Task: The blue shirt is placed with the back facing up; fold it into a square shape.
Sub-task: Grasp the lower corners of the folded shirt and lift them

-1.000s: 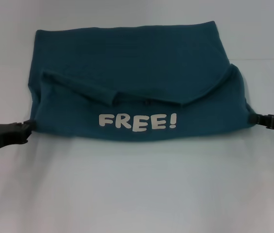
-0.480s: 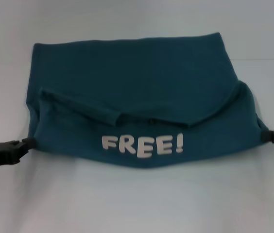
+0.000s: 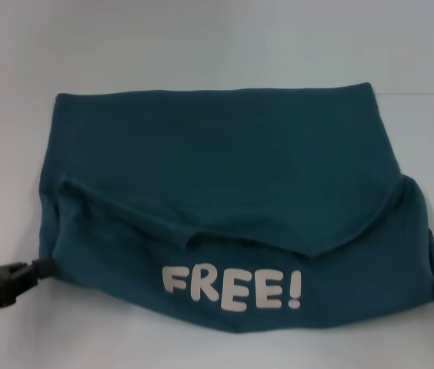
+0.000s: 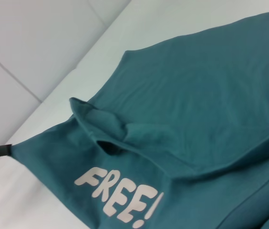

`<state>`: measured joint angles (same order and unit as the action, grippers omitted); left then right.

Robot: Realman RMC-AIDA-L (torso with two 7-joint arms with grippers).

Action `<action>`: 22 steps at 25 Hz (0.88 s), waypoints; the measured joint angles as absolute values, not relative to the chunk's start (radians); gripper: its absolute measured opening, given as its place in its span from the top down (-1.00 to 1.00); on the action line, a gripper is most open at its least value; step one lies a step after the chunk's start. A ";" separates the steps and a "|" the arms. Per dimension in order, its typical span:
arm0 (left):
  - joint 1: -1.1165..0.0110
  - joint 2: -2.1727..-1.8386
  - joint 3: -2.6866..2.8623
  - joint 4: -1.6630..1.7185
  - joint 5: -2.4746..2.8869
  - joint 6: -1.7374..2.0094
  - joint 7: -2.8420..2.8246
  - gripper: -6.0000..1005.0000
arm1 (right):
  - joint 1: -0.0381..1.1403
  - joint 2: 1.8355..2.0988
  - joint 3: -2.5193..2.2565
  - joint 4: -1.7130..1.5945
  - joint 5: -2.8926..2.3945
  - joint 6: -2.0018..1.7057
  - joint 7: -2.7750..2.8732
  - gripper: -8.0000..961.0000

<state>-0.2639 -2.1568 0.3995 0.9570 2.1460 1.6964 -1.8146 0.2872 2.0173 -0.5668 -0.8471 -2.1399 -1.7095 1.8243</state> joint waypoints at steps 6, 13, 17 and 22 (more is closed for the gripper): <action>-0.243 -2.155 0.387 0.982 2.186 1.800 -1.814 0.99 | 0.252 2.021 -0.563 -0.875 -2.142 -1.786 1.806 0.93; -0.212 -2.152 0.333 1.016 2.225 1.930 -1.803 0.99 | 0.224 2.021 -0.554 -0.882 -2.157 -1.852 1.769 0.94; -0.202 -2.150 0.311 1.029 2.253 1.971 -1.798 0.99 | 0.212 2.023 -0.545 -0.882 -2.186 -1.882 1.747 0.93; -0.201 -2.149 0.309 1.031 2.288 1.994 -1.796 0.99 | 0.200 2.028 -0.542 -0.879 -2.211 -1.897 1.743 0.93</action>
<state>-0.2013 -2.1488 0.3094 1.0307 2.2884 1.9943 -1.7959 0.2000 2.0275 -0.5423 -0.8794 -2.2113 -1.8971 1.7425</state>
